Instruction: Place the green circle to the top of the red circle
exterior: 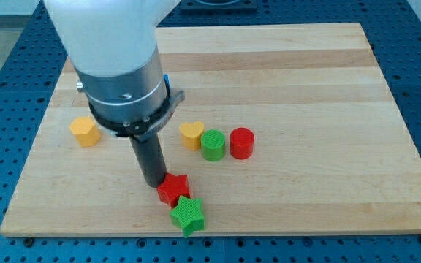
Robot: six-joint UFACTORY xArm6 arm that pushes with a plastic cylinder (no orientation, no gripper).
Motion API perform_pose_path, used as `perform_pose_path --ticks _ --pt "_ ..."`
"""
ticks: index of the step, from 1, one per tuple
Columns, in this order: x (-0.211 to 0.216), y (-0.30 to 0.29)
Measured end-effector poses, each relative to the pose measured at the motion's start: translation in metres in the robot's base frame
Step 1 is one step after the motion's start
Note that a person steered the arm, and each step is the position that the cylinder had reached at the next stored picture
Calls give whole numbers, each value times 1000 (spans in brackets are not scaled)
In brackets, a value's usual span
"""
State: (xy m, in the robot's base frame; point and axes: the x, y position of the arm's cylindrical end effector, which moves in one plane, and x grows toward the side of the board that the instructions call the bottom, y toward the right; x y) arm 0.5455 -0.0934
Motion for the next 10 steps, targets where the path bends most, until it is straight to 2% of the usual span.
perform_pose_path --ticks 5,8,10 --pt "-24 22" --pt "-17 54" --pt "-39 60"
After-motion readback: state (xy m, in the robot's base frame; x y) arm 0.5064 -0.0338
